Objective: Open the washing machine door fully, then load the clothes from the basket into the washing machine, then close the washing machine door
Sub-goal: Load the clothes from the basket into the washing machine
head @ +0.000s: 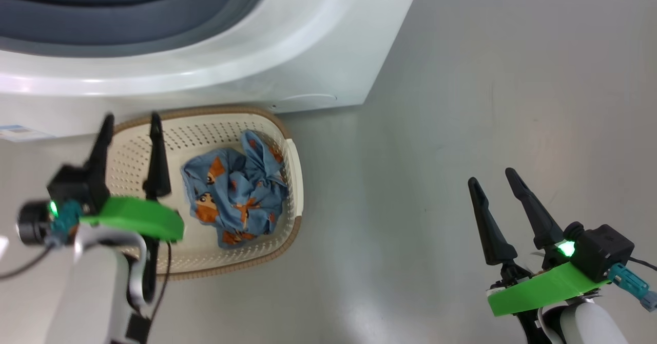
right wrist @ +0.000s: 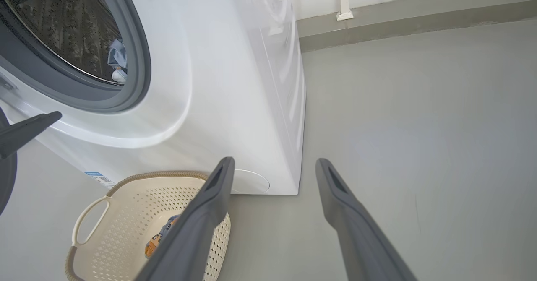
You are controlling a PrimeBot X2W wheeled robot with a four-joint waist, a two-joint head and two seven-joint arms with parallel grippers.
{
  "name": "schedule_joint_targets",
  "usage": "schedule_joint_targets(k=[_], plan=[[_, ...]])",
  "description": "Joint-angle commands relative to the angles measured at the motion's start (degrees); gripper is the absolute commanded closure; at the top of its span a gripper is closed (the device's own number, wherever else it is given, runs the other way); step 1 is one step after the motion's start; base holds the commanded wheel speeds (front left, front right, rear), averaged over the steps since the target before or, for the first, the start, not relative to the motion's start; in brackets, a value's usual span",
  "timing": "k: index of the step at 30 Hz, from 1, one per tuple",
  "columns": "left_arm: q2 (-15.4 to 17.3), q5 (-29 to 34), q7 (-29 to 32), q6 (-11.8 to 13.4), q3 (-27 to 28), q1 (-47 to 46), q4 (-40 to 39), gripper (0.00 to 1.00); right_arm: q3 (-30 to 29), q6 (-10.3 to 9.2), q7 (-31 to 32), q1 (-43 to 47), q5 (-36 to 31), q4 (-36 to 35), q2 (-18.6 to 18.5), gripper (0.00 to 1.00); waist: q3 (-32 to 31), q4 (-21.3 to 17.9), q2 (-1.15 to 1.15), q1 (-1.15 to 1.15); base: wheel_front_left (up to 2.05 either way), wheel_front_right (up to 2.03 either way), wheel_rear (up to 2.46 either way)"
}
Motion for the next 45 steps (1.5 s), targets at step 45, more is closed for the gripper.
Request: schedule_joint_targets(k=[45], plan=[[-3.86,-1.94,-0.38,-3.89,10.14,39.71,-12.70,0.00,-1.05,0.09,-0.27,15.05,0.25,0.01,-3.58,0.00,-27.99,2.03,0.00,0.00,0.00,0.00,0.00]])
